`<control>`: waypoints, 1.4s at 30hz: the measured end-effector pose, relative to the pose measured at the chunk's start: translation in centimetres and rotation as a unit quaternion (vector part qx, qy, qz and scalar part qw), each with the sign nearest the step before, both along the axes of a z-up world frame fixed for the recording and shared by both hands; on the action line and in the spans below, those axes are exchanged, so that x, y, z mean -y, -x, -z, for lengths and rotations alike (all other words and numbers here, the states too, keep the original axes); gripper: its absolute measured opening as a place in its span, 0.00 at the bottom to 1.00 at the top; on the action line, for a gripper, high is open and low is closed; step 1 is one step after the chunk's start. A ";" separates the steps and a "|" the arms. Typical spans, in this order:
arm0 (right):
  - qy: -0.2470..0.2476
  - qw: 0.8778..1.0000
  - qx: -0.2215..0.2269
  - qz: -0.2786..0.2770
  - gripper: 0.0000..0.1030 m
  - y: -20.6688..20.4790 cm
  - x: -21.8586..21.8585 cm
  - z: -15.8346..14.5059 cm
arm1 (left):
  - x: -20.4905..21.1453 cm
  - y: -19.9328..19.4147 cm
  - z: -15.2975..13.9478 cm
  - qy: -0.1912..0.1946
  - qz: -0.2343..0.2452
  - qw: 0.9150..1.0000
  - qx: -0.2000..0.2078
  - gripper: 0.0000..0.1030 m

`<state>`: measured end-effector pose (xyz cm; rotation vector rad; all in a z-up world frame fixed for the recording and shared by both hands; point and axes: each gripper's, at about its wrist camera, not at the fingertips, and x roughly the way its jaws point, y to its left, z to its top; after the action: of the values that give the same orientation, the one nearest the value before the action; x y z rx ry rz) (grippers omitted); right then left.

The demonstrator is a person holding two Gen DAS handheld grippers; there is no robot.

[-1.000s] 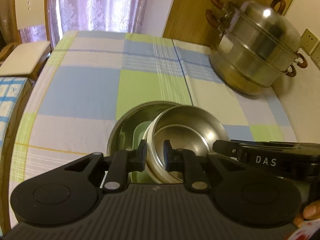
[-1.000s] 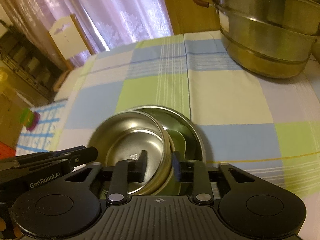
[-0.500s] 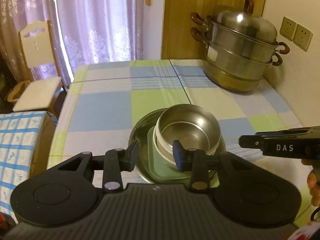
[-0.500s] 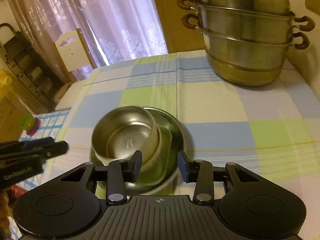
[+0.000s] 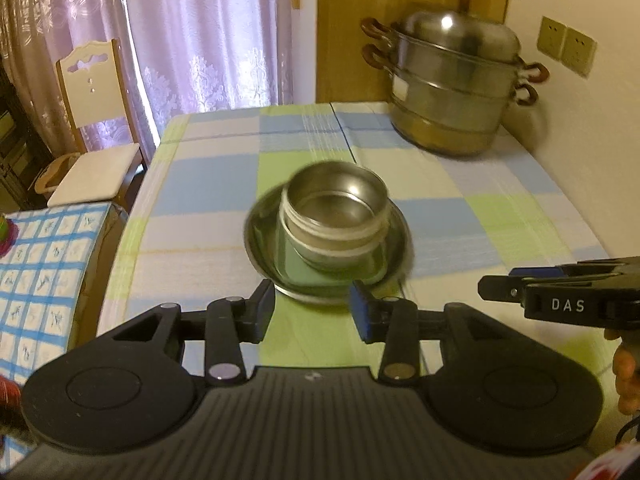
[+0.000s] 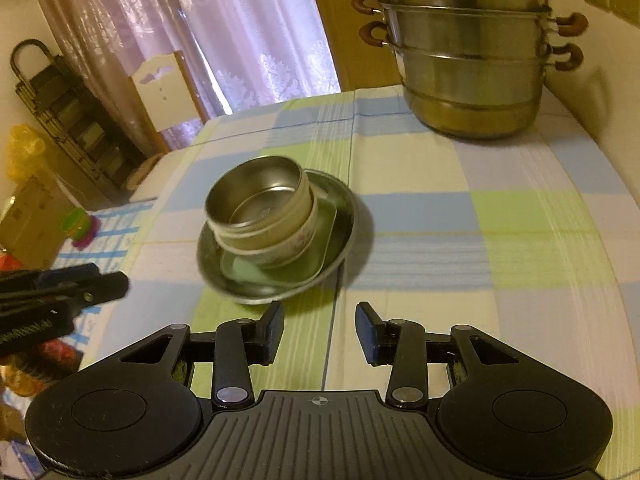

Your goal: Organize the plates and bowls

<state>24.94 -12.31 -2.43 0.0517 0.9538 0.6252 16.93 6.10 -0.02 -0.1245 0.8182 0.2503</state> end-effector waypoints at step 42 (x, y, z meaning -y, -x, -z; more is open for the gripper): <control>0.005 1.000 -0.021 -0.016 0.39 12.3 14.4 -1.2 | 17.4 9.5 0.6 0.038 0.000 0.999 -0.036 0.36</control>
<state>12.65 -26.70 -1.24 0.0410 0.9988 0.6510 7.41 -11.33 -0.67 -0.1869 0.9002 0.2250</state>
